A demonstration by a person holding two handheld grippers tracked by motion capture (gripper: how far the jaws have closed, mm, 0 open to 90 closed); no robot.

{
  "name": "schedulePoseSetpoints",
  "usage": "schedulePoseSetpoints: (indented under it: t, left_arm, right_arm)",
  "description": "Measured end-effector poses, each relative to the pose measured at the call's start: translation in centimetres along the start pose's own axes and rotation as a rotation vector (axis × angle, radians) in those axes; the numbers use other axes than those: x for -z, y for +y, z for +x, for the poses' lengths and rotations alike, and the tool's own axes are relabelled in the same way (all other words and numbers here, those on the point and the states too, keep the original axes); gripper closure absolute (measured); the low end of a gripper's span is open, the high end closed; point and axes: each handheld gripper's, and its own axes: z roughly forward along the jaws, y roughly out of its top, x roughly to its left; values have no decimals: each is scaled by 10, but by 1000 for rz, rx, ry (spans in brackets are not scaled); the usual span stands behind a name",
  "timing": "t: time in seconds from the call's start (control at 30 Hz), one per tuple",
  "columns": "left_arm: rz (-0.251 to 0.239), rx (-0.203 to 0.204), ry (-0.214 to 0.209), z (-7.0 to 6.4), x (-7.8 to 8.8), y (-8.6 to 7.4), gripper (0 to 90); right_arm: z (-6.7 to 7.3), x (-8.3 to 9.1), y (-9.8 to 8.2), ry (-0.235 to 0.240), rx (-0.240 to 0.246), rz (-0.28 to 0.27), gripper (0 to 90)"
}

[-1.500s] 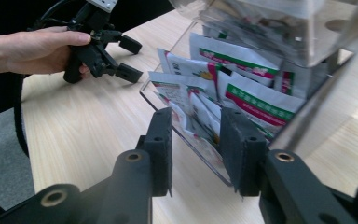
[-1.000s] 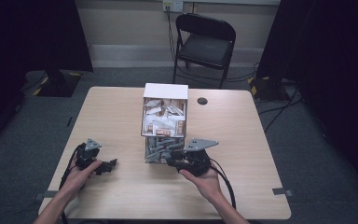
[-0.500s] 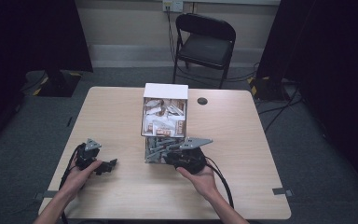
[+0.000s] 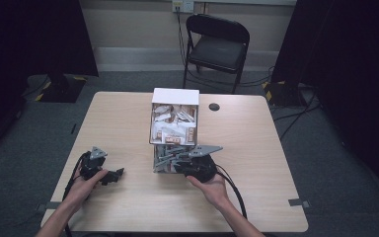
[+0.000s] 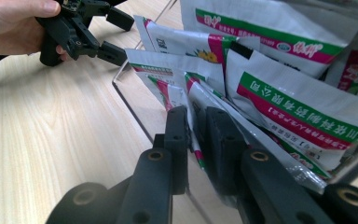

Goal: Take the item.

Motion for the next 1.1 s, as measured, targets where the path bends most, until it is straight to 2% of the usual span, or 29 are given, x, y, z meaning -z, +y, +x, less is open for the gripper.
schedulePoseSetpoints:
  t: [0.67,1.1]
  left_arm:
    - [0,0,0,0,0,0,0]
    - [1,-4,2,0,0,0,0]
  right_arm:
    - [1,1,1,-7,7,-12,871]
    - [1,9,4,22,1,-51,879]
